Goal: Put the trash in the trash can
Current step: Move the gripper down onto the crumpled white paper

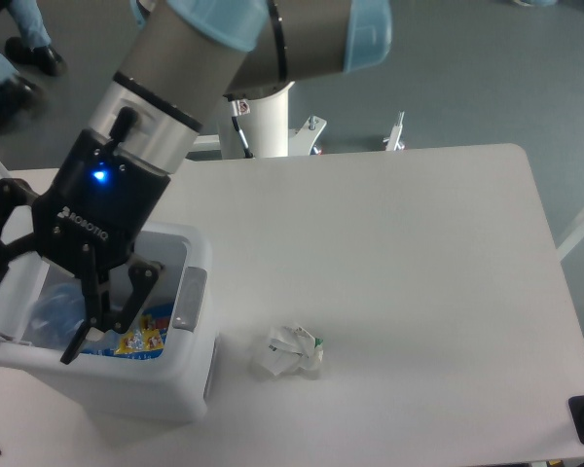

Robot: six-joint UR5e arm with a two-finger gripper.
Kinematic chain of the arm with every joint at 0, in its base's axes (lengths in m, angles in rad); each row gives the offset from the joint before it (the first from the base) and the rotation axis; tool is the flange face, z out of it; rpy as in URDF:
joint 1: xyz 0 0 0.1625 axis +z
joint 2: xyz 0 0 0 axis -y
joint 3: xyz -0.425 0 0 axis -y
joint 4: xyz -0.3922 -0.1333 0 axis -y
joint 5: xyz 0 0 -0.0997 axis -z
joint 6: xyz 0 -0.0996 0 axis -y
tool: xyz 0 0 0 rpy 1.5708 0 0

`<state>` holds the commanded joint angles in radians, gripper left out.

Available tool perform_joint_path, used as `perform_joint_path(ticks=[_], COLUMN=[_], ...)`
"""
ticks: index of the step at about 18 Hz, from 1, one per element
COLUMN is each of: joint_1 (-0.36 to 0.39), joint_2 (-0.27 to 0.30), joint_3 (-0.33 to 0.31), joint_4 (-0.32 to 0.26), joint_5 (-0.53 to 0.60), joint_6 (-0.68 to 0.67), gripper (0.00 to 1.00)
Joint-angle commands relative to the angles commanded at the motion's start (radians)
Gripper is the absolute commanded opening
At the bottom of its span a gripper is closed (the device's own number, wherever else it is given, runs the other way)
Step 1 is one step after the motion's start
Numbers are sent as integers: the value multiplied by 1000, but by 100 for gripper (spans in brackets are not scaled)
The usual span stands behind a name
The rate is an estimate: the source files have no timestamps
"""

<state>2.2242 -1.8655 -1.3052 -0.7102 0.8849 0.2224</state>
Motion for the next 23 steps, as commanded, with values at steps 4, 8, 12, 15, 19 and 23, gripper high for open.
perform_joint_path(ticks=[4, 8, 12, 15, 19, 23], joint_1=[173, 290, 307, 289, 223, 184], joint_2=[29, -29, -90, -153, -236, -297], joint_3=[-77, -186, -281, -342, -361, -356], joint_4=[-12, -28, -29, -32, -34, -44], joint_5=[178, 305, 393, 451, 560, 628], joint_6=[-11, 9, 107, 146, 147, 143], gripper=[100, 100, 100, 100, 100, 88])
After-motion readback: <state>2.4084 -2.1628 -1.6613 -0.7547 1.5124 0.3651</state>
